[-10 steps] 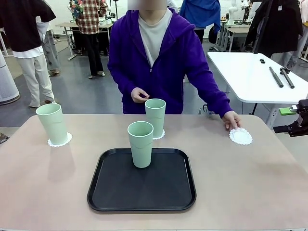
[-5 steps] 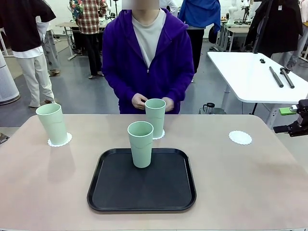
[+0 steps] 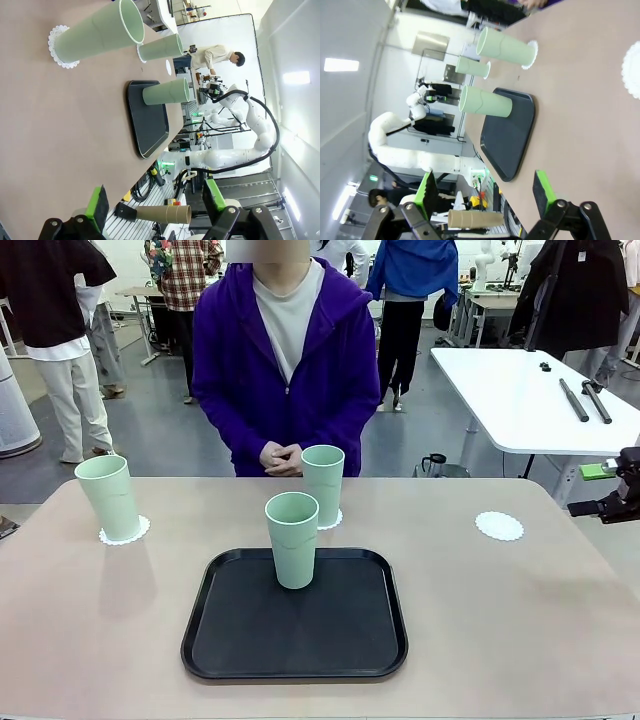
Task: Place coasters on the table and set cups on them.
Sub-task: Take one Reusable plastic cup from the Flat Tray and place it on a coaster set by the human.
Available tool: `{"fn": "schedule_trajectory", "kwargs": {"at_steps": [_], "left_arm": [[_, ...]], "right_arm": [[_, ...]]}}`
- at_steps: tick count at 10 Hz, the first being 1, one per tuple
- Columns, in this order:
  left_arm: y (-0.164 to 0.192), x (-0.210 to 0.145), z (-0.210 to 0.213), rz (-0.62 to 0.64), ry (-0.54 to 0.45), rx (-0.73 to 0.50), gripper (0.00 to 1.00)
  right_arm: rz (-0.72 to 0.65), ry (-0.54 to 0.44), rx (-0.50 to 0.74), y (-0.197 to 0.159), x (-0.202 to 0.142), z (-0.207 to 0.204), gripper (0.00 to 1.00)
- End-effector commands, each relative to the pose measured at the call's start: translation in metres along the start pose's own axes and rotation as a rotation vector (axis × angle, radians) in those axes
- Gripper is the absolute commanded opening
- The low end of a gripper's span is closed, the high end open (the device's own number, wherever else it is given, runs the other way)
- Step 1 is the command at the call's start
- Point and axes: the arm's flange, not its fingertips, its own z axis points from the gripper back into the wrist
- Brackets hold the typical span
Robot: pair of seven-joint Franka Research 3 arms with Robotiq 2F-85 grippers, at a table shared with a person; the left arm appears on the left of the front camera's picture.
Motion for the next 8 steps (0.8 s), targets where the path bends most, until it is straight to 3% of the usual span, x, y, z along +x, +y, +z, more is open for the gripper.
{"fn": "schedule_trajectory", "kwargs": {"at_steps": [1,4,6,8], "left_arm": [[0.0,-0.002,0.002,-0.004,-0.004,-0.001,1.0],[0.0,-0.002,0.002,-0.004,-0.004,-0.001,1.0],[0.0,-0.002,0.002,-0.004,-0.004,-0.001,1.0],[0.0,-0.002,0.002,-0.004,-0.004,-0.001,1.0]], "right_arm": [[0.182,0.121,-0.06,0.032,0.037,-0.023,1.0],[0.489,0.341,-0.239,0.099,0.086,-0.081,1.0],[0.639,0.496,-0.373,0.131,0.087,-0.134,1.0],[0.772,0.554,-0.524,0.14,0.072,-0.207,1.0]]}}
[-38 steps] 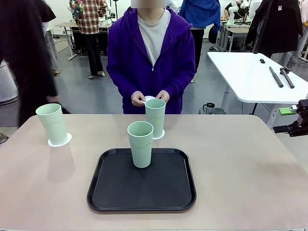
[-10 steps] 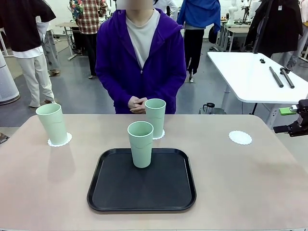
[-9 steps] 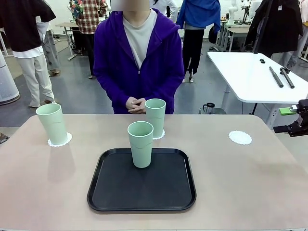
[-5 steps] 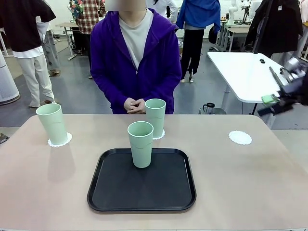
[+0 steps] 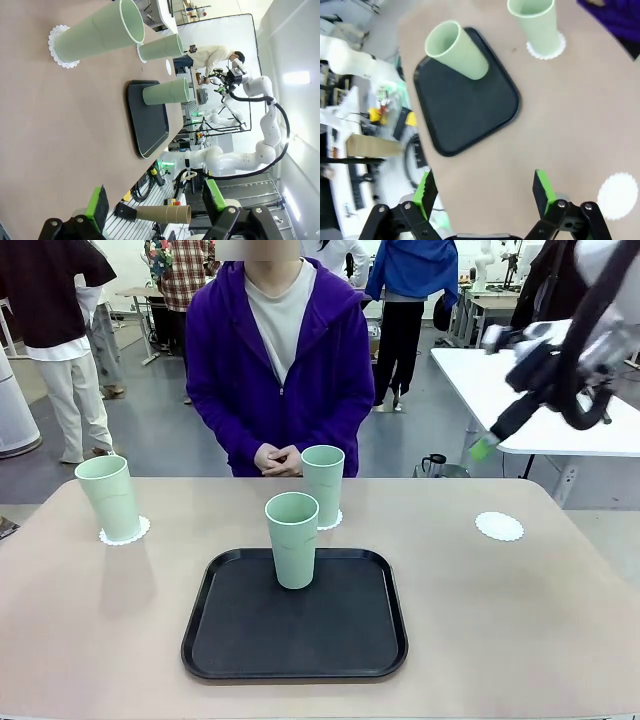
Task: Place coasters on the table and set cups on them.
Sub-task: Take one Reusable plastic cup from the Flat Tray and place it on a coaster set by the human.
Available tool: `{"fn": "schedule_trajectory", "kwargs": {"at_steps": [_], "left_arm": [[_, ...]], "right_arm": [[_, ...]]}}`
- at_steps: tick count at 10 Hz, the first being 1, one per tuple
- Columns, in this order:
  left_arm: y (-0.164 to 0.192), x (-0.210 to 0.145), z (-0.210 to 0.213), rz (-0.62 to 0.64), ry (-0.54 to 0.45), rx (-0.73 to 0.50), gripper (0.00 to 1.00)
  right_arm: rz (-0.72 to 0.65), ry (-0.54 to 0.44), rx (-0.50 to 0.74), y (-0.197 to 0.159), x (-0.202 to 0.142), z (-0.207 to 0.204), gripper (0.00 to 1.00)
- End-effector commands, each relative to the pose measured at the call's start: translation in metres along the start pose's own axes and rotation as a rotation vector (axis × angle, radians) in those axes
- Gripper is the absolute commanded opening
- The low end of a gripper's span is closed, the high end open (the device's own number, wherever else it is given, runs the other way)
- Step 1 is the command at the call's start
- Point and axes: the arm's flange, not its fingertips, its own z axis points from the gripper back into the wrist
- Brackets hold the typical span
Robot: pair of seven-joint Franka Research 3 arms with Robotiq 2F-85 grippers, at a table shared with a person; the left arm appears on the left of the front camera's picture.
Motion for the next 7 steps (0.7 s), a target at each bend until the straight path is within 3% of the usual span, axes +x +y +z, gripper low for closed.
{"fn": "schedule_trajectory", "kwargs": {"at_steps": [1,5,7], "left_arm": [[0.0,-0.002,0.002,-0.005,-0.004,-0.001,1.0],[0.0,-0.002,0.002,-0.005,-0.004,-0.001,1.0],[0.0,-0.002,0.002,-0.005,-0.004,-0.001,1.0]], "right_arm": [[0.109,-0.011,-0.11,0.021,0.01,-0.06,1.0],[0.308,-0.002,-0.179,0.048,0.031,-0.139,1.0],[0.318,0.002,-0.107,0.055,0.029,-0.152,1.0]]}}
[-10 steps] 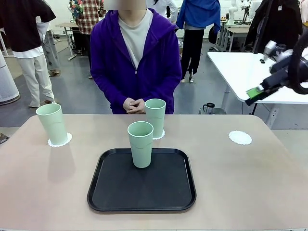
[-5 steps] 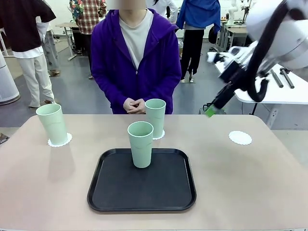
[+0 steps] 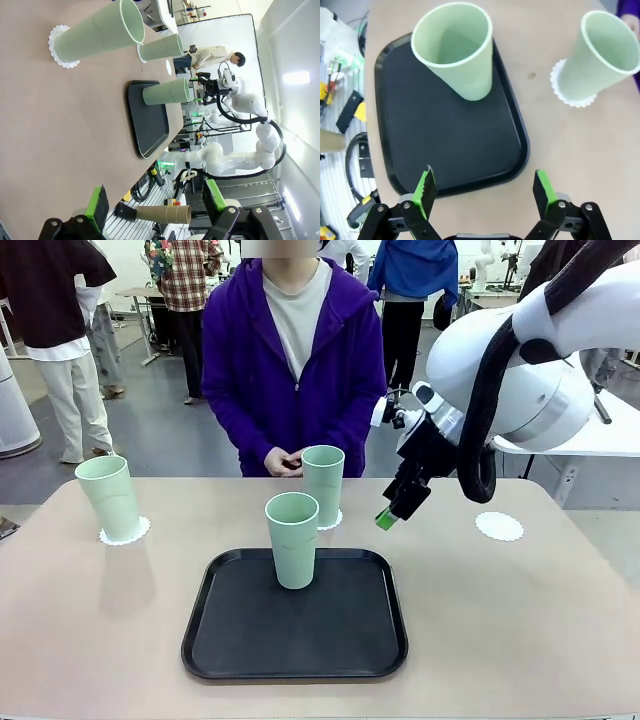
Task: Place coasters on the table and set cups on them.
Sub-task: Take one Reusable plastic cup from the Flat Tray and place it on a coaster set by the human.
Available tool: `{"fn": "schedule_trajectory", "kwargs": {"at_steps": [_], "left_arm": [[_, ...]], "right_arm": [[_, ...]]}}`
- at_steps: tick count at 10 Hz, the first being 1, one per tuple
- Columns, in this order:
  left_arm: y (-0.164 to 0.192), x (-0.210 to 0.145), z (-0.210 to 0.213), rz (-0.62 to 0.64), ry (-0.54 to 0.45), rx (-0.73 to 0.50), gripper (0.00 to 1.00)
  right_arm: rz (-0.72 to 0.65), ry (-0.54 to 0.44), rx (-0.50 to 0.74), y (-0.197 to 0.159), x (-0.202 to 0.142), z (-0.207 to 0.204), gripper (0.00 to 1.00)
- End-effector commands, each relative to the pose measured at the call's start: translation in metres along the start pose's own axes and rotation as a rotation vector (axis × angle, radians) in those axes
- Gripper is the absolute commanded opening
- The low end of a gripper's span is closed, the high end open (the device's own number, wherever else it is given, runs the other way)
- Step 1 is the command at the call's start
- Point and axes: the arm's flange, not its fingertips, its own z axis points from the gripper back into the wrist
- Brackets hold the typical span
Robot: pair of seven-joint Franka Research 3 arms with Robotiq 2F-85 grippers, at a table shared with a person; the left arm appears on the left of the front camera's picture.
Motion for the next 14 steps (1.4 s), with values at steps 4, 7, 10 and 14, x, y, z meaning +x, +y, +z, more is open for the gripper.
{"fn": "schedule_trajectory", "kwargs": {"at_steps": [4,7,10,14], "left_arm": [[0.0,-0.001,0.002,-0.005,-0.004,-0.001,1.0],[0.0,-0.001,0.002,-0.005,-0.004,-0.001,1.0],[0.0,-0.001,0.002,-0.005,-0.004,-0.001,1.0],[0.0,-0.001,0.002,-0.005,-0.004,-0.001,1.0]], "right_arm": [[-0.013,0.01,-0.017,-0.004,-0.001,0.007,1.0],[0.208,-0.331,0.052,0.001,-0.039,0.003,1.0],[0.283,-0.738,0.045,-0.012,-0.068,-0.015,1.0],[0.196,-0.845,0.077,-0.021,-0.103,-0.065,1.0]]}}
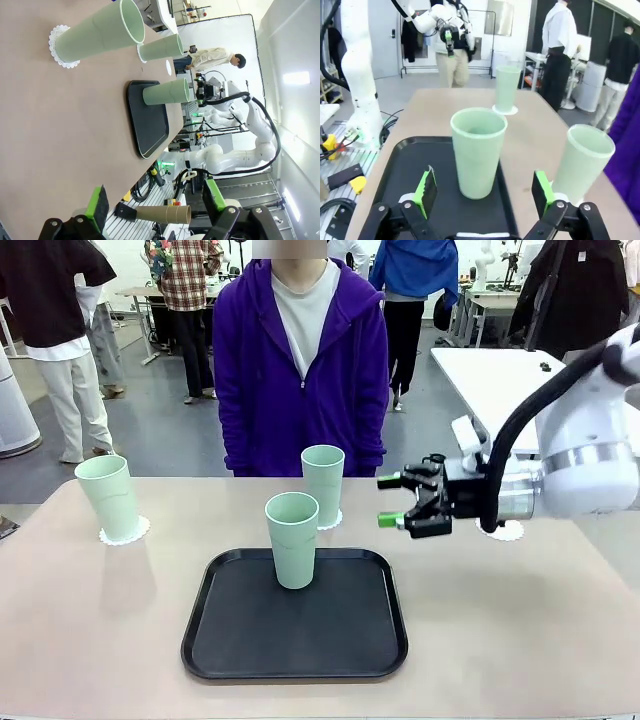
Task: Place coasters on the table and set cups on them.
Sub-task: Take one Reusable plastic cup from the Flat Tray and place it on a coaster set by the human.
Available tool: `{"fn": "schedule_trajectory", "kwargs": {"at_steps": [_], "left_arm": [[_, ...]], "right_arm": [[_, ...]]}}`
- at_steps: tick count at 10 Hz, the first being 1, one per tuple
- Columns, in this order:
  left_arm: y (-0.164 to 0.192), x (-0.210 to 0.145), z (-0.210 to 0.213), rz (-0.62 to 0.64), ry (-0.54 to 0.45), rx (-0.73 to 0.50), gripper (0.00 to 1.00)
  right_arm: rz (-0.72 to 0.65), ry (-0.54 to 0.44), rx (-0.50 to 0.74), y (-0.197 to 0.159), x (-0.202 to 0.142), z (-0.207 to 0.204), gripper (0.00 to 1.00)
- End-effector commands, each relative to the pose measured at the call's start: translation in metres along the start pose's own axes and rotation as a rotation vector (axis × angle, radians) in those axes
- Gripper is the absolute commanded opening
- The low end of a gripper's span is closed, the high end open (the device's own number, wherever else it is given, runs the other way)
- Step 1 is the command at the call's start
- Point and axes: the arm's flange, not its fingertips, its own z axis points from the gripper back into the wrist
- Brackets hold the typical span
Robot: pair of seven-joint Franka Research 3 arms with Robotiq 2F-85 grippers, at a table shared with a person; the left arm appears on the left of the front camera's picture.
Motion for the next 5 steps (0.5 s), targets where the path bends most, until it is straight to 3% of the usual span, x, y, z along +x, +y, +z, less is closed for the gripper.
{"fn": "schedule_trajectory", "kwargs": {"at_steps": [1,5], "left_arm": [[0.0,-0.001,0.001,-0.006,-0.003,-0.001,1.0],[0.0,-0.001,0.001,-0.006,-0.003,-0.001,1.0]], "right_arm": [[-0.068,0.027,0.013,-0.009,-0.032,-0.017,1.0],[-0.128,0.069,0.035,-0.018,-0.064,-0.058,1.0]]}}
